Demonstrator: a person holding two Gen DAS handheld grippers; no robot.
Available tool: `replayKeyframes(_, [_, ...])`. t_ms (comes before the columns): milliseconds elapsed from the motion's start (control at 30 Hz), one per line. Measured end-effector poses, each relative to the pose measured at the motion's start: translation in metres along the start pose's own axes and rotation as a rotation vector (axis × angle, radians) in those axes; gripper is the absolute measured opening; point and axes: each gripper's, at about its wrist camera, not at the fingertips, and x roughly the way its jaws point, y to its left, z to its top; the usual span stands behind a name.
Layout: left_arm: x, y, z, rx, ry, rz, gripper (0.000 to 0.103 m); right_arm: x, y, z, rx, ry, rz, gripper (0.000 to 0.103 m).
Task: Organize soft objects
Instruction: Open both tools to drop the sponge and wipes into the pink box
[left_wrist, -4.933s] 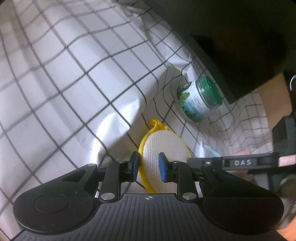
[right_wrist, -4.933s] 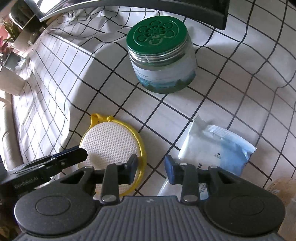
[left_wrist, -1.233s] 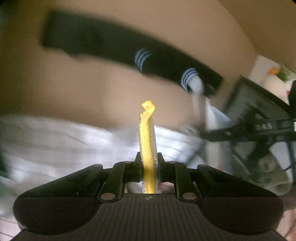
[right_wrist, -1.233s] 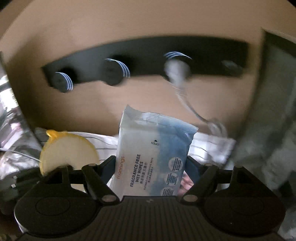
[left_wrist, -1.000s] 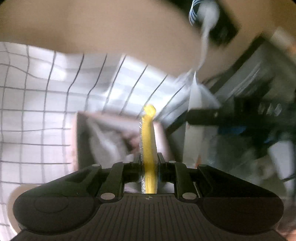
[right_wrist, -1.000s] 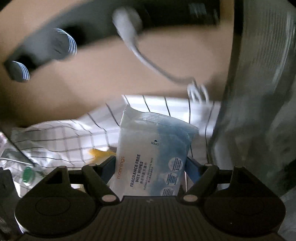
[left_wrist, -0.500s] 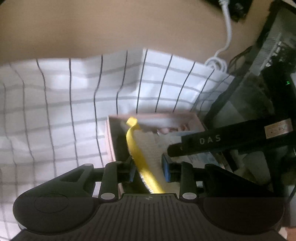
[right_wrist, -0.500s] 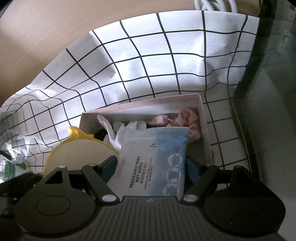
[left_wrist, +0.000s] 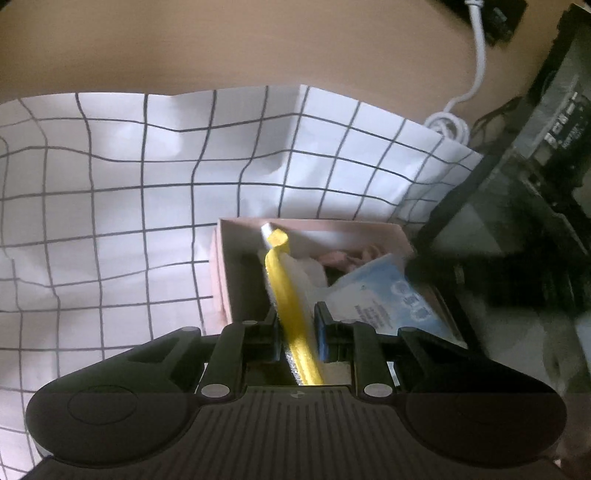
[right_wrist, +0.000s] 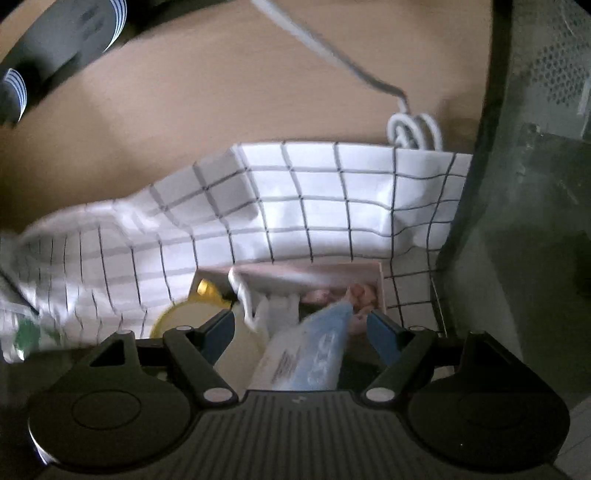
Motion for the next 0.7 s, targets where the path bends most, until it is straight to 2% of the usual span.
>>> replayKeyframes(167, [-0.002,0.014,0.003,-0.075,-0.001,-0.031,0.024,0.011,0.001,-0.025,-0.021,0.061,0.082,0.079])
replayKeyframes(333, [-0.017,0.007,0.007,-0.069,-0.044,-0.048,0.023,0.038,0.009,-0.042,-0.097,0.077,0.025,0.08])
replayKeyframes(467, [-0.046,-0.008,0.012,0.001,-0.147,-0.044,0.023,0.043,0.02,-0.05,-0.192,0.052,-0.026,0.08])
replayKeyframes(533, [-0.061,-0.011,0.012,0.003,-0.226,-0.076,0.023,0.041,0.021,-0.053,-0.212,0.038,-0.025,0.08])
replayKeyframes(600, [-0.069,-0.013,0.01,-0.005,-0.272,-0.117,0.023,0.036,0.013,-0.053,-0.184,0.03,-0.002,0.08])
replayKeyframes(700, [-0.063,-0.021,0.004,0.013,-0.231,-0.1,0.022,0.019,-0.005,-0.052,-0.076,0.015,0.055,0.08])
